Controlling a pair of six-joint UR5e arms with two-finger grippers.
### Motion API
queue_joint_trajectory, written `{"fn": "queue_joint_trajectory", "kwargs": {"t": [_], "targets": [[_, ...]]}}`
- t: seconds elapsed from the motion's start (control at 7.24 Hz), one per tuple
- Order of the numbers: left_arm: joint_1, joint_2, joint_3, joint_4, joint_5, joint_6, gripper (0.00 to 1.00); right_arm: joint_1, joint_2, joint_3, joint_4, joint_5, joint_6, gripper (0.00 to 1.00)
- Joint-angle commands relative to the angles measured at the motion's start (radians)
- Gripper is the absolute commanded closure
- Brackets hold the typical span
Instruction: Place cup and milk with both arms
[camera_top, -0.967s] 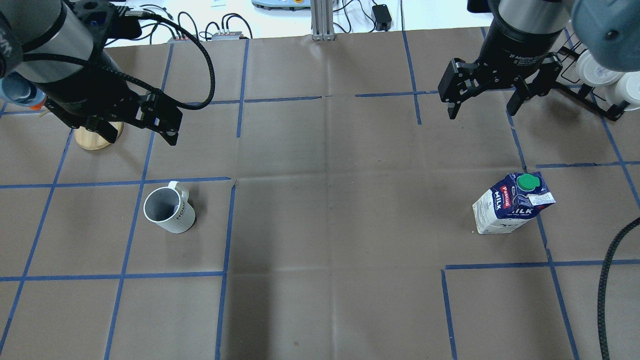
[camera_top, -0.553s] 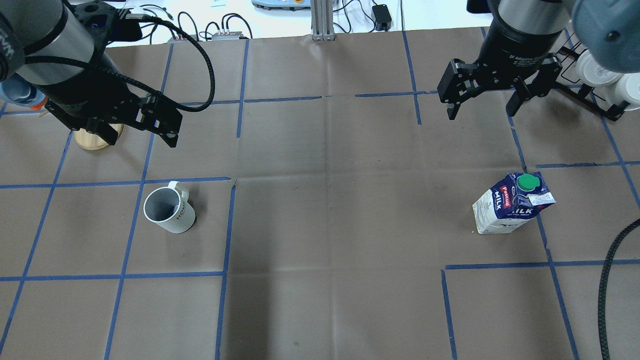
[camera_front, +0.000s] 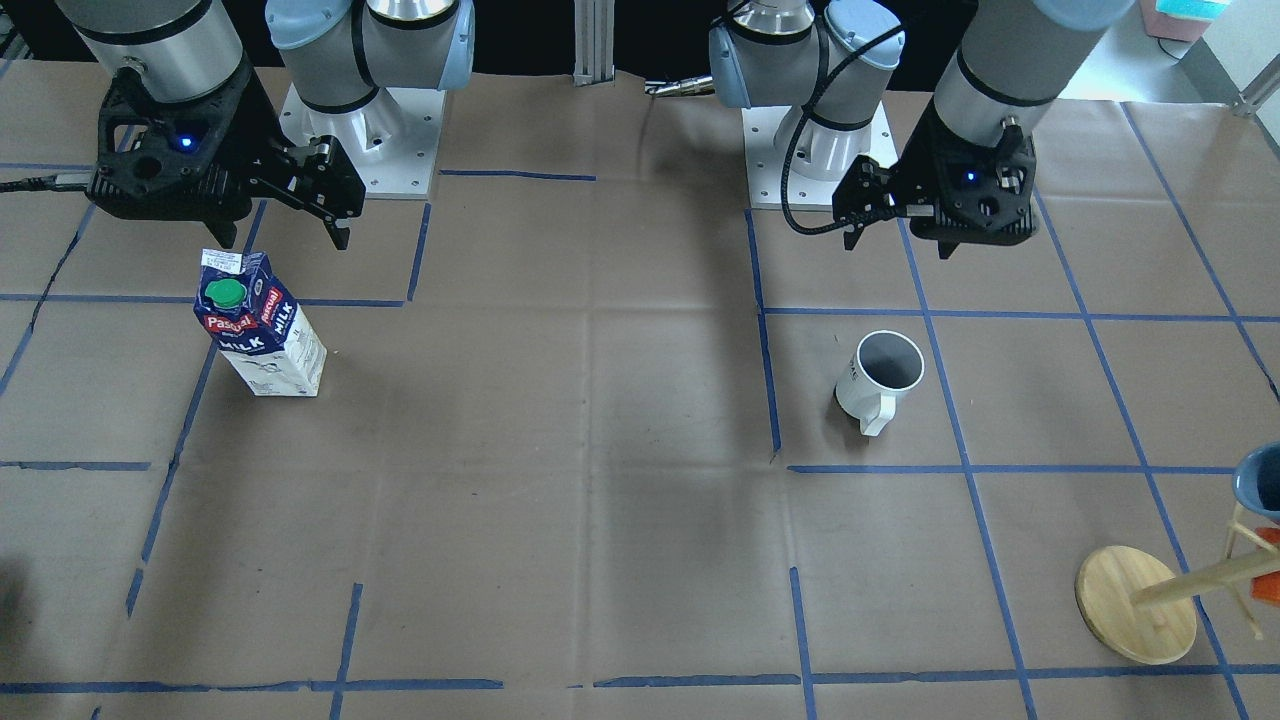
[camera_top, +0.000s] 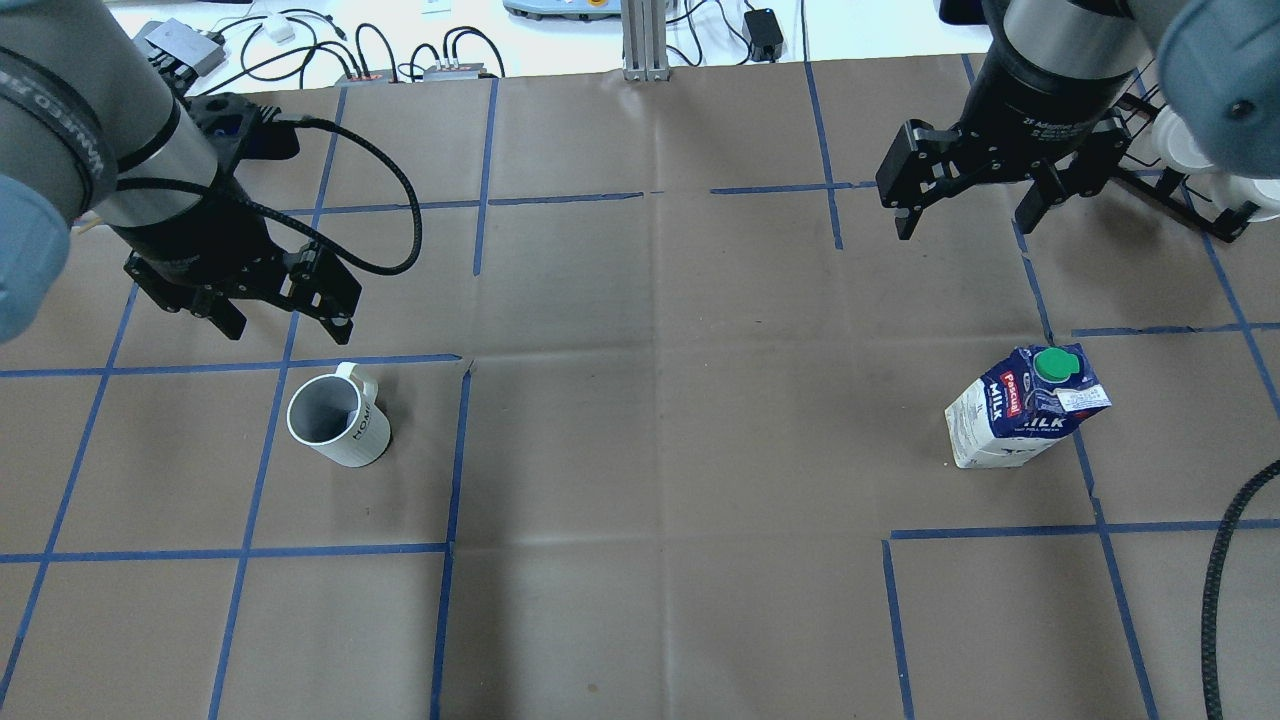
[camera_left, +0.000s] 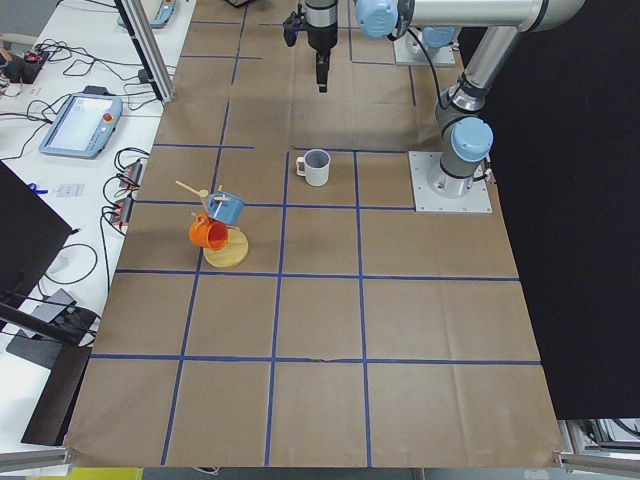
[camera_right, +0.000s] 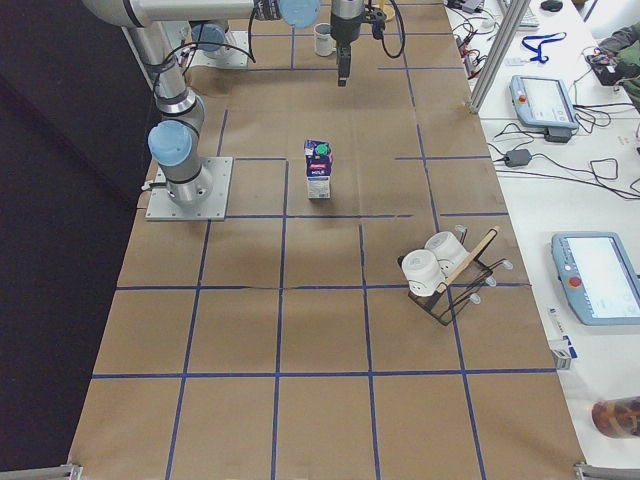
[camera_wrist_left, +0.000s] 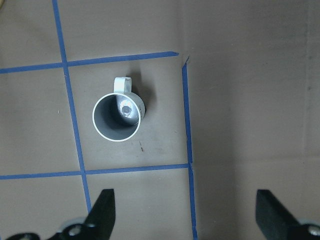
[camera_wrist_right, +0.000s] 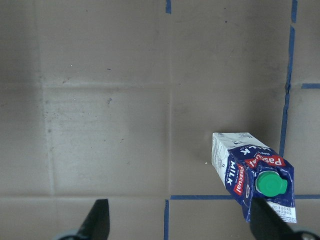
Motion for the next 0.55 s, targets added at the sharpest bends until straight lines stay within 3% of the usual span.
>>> {"fn": "queue_joint_trajectory", "kwargs": {"t": [0.0,0.41], "targets": [[0.103,-0.017,-0.215,0.254,0.002,0.121,0.0,0.0,-0.001,0.0,-0.002,0.002,0.0,0.0],[0.211,-0.099,-0.3,0.449,0.005,0.177,0.0,0.0,-0.001,0.001,-0.007,0.002,-0.001,0.0]]}}
